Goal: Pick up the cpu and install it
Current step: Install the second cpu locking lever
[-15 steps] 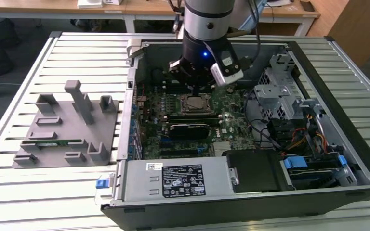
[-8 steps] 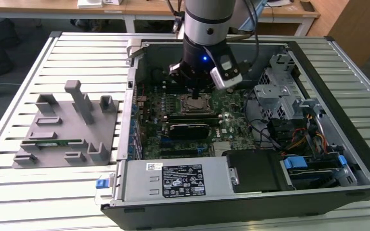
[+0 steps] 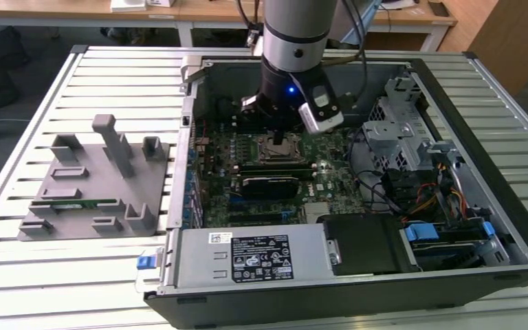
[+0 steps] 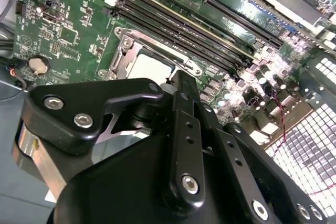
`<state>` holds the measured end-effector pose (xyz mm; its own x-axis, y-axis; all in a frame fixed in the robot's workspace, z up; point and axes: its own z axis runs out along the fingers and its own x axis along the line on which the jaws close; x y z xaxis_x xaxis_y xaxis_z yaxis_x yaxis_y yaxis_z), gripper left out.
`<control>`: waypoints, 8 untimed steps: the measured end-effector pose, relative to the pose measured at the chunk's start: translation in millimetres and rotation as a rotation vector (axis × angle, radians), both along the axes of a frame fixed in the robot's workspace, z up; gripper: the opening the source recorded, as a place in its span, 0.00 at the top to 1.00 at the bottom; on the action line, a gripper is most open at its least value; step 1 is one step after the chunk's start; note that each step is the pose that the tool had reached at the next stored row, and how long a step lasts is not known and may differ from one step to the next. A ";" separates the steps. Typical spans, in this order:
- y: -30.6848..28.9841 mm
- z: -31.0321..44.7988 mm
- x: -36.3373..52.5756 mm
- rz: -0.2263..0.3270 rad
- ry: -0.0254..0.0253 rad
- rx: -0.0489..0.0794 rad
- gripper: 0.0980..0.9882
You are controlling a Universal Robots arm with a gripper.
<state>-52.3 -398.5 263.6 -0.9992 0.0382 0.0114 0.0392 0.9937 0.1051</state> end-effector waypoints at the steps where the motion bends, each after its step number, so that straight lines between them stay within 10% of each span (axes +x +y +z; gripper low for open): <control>1: 0.0 -0.8 0.1 0.000 0.0018 0.003 0.99; 8: 0.0 -11.2 0.1 0.000 0.0067 0.015 0.99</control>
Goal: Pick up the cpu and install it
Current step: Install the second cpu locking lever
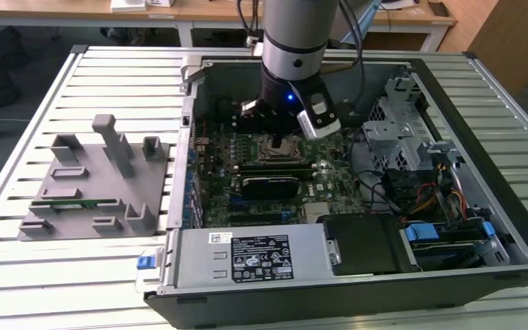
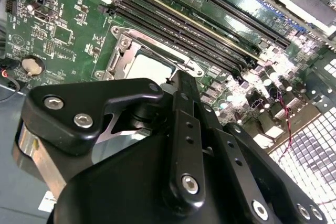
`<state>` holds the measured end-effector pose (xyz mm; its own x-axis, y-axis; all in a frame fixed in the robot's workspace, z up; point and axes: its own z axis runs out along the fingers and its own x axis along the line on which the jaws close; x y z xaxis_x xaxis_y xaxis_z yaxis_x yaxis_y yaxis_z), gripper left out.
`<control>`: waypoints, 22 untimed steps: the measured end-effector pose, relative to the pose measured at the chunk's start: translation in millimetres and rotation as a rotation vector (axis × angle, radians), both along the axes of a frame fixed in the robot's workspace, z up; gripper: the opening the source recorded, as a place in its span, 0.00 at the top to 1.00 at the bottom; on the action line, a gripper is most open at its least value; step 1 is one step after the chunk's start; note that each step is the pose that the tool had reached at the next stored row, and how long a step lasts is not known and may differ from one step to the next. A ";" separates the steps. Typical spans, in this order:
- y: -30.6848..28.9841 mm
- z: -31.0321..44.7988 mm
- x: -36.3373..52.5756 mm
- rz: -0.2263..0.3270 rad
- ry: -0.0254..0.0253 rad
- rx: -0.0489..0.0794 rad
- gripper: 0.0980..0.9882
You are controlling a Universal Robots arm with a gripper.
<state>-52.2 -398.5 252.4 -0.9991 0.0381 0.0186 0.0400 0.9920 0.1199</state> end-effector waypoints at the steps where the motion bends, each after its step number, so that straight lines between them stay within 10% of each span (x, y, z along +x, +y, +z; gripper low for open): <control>1: 0.0 -0.3 0.0 0.000 0.0000 0.000 0.99; 22: -1.3 -16.8 -5.2 0.000 0.0000 0.000 0.99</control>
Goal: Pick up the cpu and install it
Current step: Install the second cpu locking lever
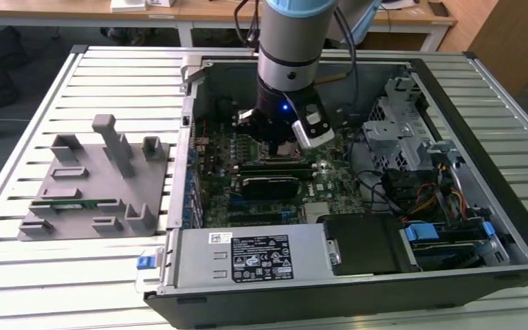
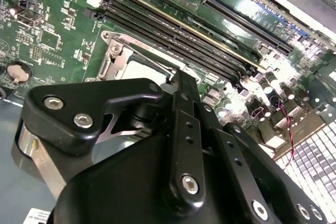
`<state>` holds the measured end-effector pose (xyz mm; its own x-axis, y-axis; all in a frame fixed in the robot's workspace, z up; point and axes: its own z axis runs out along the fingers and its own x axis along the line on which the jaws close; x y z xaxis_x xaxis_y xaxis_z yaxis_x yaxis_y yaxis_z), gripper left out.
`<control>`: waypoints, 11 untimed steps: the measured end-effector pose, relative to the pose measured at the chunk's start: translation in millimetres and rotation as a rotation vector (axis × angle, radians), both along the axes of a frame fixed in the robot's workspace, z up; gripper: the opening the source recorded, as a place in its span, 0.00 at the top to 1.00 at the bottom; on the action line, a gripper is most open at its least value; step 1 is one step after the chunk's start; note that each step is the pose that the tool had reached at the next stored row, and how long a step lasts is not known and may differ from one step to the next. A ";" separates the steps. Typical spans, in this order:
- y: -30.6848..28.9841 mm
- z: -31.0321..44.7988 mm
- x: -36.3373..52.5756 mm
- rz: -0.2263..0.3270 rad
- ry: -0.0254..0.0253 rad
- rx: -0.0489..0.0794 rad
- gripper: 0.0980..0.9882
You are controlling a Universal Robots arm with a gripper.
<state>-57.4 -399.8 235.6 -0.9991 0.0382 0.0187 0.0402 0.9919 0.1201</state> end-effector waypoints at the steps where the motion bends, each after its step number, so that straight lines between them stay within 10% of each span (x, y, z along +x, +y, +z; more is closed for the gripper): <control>1: 0.0 -1.3 -0.3 0.000 0.0000 0.000 0.99; 11: -5.4 -6.4 -2.1 0.000 0.0000 0.026 0.99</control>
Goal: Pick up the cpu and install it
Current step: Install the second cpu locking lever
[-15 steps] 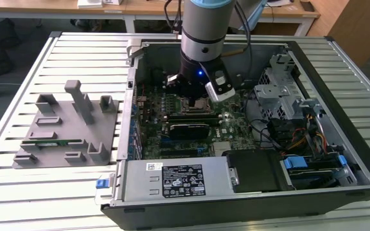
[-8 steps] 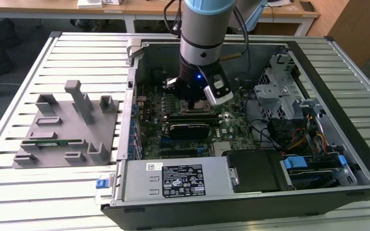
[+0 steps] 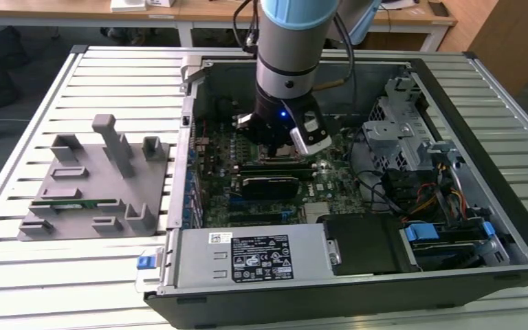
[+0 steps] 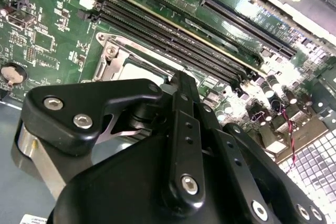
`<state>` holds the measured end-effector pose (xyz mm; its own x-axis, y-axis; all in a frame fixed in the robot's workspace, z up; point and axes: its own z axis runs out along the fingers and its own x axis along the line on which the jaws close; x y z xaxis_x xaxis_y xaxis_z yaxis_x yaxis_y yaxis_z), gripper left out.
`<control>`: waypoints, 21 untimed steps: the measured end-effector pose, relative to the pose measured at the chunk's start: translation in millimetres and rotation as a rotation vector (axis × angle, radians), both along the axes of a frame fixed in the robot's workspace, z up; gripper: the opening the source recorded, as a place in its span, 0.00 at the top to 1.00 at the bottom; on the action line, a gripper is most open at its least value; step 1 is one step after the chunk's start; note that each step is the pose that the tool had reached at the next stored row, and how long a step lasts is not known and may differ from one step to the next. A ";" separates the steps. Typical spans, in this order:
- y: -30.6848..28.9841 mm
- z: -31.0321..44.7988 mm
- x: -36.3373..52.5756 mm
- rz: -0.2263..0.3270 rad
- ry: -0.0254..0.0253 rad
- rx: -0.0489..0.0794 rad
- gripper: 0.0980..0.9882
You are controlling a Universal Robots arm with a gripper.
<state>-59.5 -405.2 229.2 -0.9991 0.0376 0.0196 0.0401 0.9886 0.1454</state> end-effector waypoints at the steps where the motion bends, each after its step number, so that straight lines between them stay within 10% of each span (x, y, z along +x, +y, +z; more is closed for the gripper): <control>1: -0.3 -0.4 -0.5 0.000 0.0000 0.001 0.99; 21: -6.5 -16.3 -5.9 0.000 0.0005 0.048 0.99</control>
<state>-65.4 -411.7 213.0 -0.9991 0.0365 0.0219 0.0401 0.9805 0.1926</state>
